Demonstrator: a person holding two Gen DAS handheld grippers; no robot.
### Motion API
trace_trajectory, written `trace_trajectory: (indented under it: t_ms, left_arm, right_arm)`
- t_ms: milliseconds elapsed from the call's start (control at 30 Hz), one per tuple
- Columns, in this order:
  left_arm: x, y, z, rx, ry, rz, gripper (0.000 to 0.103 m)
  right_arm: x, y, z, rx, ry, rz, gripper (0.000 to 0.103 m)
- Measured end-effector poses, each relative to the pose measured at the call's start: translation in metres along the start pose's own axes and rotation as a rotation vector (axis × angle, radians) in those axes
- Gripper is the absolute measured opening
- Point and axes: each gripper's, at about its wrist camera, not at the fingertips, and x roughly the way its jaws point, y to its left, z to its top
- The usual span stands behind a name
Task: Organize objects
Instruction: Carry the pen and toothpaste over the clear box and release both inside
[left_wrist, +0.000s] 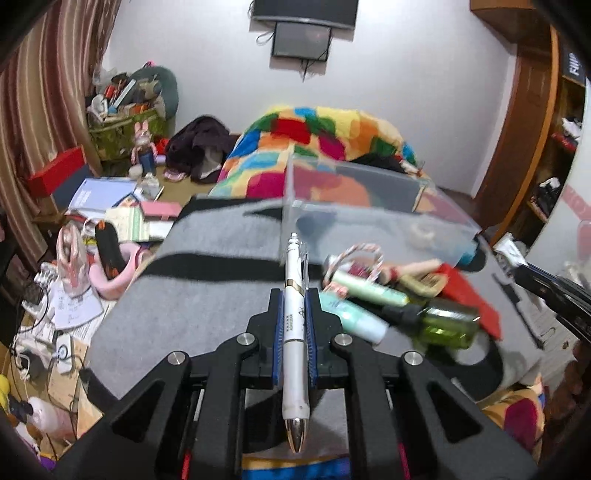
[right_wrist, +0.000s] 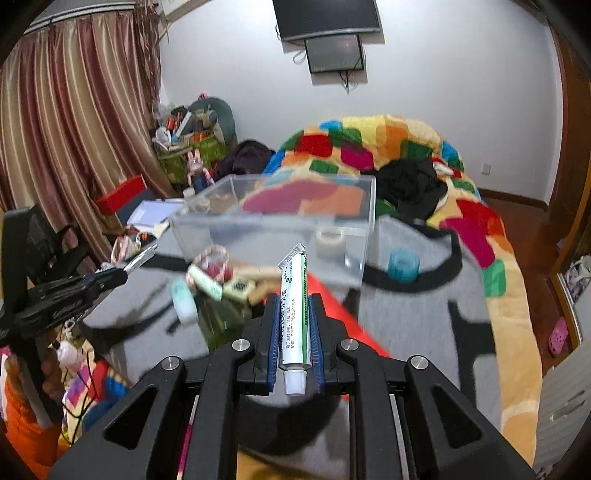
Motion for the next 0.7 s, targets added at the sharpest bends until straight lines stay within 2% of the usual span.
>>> trace_trajectory:
  t_ms: [167,300,600,700]
  left_arm:
    - [-0.008,-0.005,0.020,0.005,-0.038,-0.044,0.010]
    - [-0.003,-0.009,0.036,0.013,-0.050,-0.051,0.010]
    - [0.033,-0.013,0.068,0.011,0.001,-0.109,0.010]
    - [0.048,-0.016,0.078,-0.001,0.032,-0.148,0.010]
  right_arm:
    - [0.005,0.002,0.022,0.009,-0.031,0.025,0.014]
    - [0.012,0.003,0.038,0.011,-0.044,0.038,0.014]
    - [0.049,-0.003,0.069,0.034,-0.015,0.076,0.014]
    - [0.068,-0.006,0.080,0.039,0.009,0.070,0.014]
